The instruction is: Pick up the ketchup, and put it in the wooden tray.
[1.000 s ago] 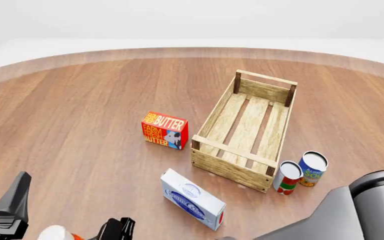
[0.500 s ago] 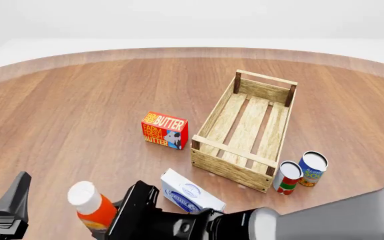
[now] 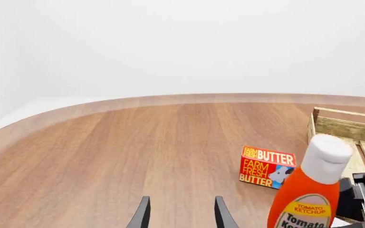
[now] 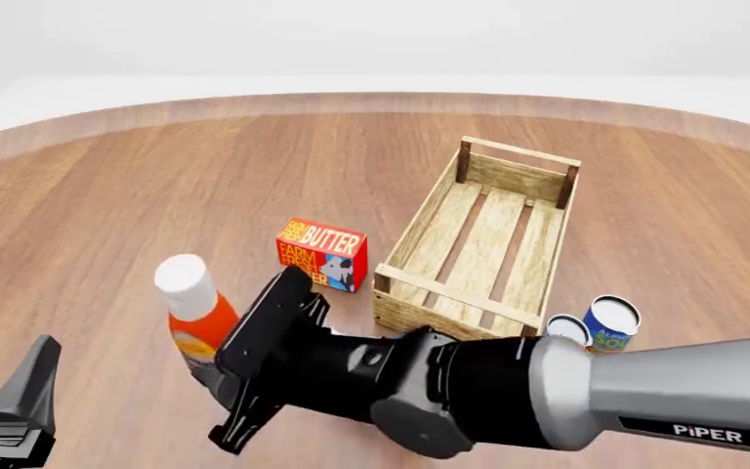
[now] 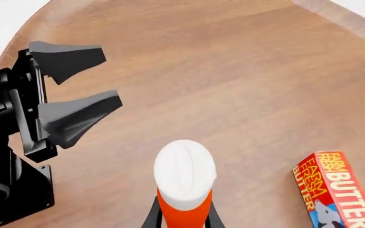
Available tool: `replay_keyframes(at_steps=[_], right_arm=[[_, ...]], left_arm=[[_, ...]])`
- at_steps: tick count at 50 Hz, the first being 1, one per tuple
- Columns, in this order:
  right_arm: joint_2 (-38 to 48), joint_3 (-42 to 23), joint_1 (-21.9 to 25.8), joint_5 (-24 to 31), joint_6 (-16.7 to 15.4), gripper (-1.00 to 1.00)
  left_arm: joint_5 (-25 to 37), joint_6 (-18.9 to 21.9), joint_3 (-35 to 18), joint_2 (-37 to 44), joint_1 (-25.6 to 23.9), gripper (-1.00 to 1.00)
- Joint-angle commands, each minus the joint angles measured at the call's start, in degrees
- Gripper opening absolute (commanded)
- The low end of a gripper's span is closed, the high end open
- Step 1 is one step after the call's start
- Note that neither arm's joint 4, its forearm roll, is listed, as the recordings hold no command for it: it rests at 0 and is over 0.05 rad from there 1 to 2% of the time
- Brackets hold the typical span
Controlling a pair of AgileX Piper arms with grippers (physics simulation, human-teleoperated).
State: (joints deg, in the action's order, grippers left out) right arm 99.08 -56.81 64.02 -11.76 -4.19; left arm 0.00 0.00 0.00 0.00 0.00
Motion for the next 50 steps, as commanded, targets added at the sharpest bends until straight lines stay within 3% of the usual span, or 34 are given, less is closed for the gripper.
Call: replay_keyframes(at_steps=[1,5,23,25,36,50], right_arm=[[-3.44,-1.37,-4.35,4.26,0.5,-1.0],[-4.8,-0.55,-5.54,4.61,0.33,-1.0],[-15.86,2.68,-19.23,10.2,-1.24,-1.0],[-15.92,2.72,-19.1,10.11,-1.27,-1.0],[-16.94,5.44,-29.62,8.73,-1.87,-1.0],[-16.69,8.11,-38.3,6.02,-2.65,-1.0]], left_arm=[[0.0,0.0,0.0,0.0,0.0,1.0],[0.0,0.0,0.0,0.0,0.0,1.0],[0.0,0.0,0.0,0.0,0.0,1.0],[0.0,0.0,0.0,0.0,0.0,1.0],[0.0,0.0,0.0,0.0,0.0,1.0],[0.0,0.0,0.0,0.0,0.0,1.0]])
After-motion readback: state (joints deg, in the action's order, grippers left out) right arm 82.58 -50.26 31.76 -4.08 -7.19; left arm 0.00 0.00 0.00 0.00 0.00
